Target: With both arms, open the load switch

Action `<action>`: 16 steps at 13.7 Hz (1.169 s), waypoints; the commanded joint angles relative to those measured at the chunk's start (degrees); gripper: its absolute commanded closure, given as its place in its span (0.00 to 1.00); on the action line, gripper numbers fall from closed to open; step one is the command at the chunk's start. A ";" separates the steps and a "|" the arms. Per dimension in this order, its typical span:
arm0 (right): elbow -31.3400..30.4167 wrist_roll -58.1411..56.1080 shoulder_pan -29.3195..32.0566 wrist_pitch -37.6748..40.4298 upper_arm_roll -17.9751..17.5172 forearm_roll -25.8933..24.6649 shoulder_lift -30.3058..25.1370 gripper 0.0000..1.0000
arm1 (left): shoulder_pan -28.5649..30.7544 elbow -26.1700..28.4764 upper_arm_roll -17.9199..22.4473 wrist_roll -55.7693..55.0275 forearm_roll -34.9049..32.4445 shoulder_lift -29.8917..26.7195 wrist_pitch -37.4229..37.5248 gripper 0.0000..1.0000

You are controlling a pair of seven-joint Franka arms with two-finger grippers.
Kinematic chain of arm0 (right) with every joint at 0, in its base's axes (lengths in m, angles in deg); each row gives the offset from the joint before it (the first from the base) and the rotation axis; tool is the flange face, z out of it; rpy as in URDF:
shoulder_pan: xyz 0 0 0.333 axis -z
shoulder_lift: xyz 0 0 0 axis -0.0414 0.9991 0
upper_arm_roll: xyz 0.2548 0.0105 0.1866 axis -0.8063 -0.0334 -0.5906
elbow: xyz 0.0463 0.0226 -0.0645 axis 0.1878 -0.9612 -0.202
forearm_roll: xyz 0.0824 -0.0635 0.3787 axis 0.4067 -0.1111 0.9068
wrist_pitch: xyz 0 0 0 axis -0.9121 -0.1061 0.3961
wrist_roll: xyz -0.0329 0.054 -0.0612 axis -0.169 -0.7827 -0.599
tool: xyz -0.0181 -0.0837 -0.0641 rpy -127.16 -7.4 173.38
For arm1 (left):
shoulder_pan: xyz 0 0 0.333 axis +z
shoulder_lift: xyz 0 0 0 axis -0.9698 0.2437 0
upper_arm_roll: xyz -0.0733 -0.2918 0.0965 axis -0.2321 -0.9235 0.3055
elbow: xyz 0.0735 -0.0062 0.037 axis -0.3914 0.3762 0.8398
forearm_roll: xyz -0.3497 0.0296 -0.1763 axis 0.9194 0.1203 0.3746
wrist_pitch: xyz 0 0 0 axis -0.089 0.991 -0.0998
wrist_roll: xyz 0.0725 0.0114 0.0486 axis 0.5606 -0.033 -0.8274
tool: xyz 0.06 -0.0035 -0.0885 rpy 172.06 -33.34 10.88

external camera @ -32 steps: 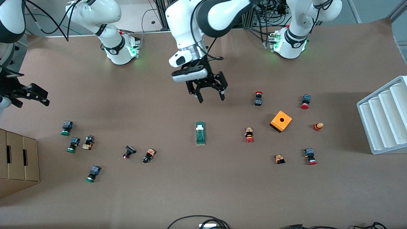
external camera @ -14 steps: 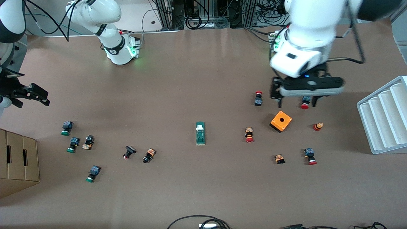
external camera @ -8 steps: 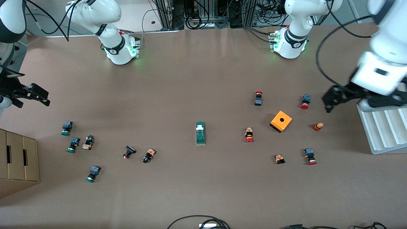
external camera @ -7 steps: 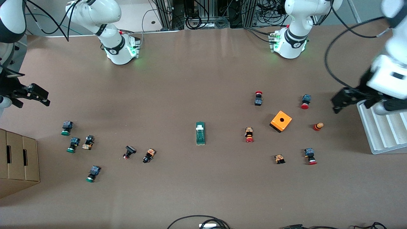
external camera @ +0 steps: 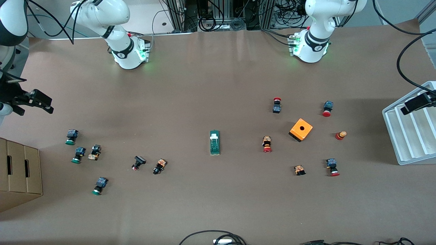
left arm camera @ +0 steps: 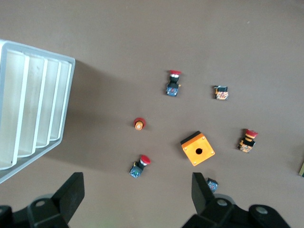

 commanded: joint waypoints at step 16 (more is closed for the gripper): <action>-1.51 -0.68 -0.71 -0.68 0.46 0.00 -1.29 0.00 | -0.34 -0.17 0.41 10.35 2.83 -0.30 1.87 0.00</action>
